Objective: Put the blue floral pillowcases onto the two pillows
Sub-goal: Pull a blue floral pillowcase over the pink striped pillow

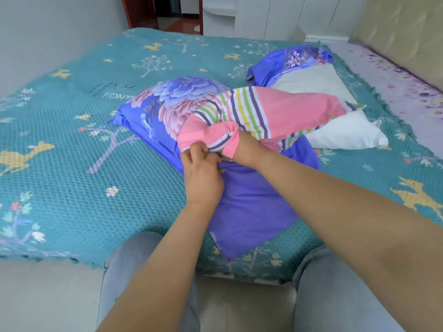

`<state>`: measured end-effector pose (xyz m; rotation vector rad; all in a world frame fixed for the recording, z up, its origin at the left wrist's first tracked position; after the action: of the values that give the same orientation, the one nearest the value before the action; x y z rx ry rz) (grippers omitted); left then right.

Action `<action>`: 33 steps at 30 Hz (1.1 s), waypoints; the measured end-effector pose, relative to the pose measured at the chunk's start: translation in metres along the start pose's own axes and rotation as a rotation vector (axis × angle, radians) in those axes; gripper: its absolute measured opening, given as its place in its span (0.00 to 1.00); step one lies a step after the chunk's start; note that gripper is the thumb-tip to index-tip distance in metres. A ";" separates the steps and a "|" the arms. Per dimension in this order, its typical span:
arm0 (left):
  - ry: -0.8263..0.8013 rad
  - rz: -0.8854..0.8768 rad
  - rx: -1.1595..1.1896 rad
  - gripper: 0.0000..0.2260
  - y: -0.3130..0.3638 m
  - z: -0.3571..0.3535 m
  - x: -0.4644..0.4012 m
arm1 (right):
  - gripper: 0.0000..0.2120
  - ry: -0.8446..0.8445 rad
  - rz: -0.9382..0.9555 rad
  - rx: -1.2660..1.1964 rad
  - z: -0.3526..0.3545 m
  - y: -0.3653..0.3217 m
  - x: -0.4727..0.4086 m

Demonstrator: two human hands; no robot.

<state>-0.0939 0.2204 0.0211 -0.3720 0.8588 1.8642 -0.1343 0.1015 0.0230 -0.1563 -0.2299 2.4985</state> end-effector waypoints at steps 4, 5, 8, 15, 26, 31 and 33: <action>0.029 0.012 0.065 0.04 0.003 -0.001 -0.007 | 0.29 -0.094 0.064 -0.197 -0.003 0.001 0.003; -0.011 -0.003 0.100 0.04 0.003 -0.005 -0.012 | 0.28 -0.099 0.096 -0.196 0.000 -0.002 0.004; -0.211 -0.176 0.115 0.05 0.014 -0.024 -0.026 | 0.11 -0.137 0.175 -0.246 0.006 -0.004 0.009; -0.644 -0.258 0.063 0.10 0.026 -0.079 -0.029 | 0.13 -0.362 -0.033 -0.541 -0.014 0.051 0.045; -1.142 -0.151 0.031 0.09 0.026 -0.079 -0.009 | 0.16 0.254 -0.115 -0.330 -0.005 0.050 0.115; -0.925 -0.160 0.094 0.14 0.024 -0.063 -0.017 | 0.25 -0.002 -0.101 -0.702 -0.032 0.037 0.103; -0.780 -0.232 0.058 0.15 0.037 -0.051 -0.020 | 0.25 0.097 -0.101 -0.755 -0.015 0.034 0.082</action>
<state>-0.1239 0.1627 0.0120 0.2801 0.3127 1.5667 -0.2170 0.1255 -0.0031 -0.5511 -1.0987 2.1774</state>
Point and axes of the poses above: each hand's wrist, its own x-axis away from the middle knuckle, its own z-axis out of the back of the hand, y = z × x, the point moved 9 cm from there along -x, towards the middle knuckle
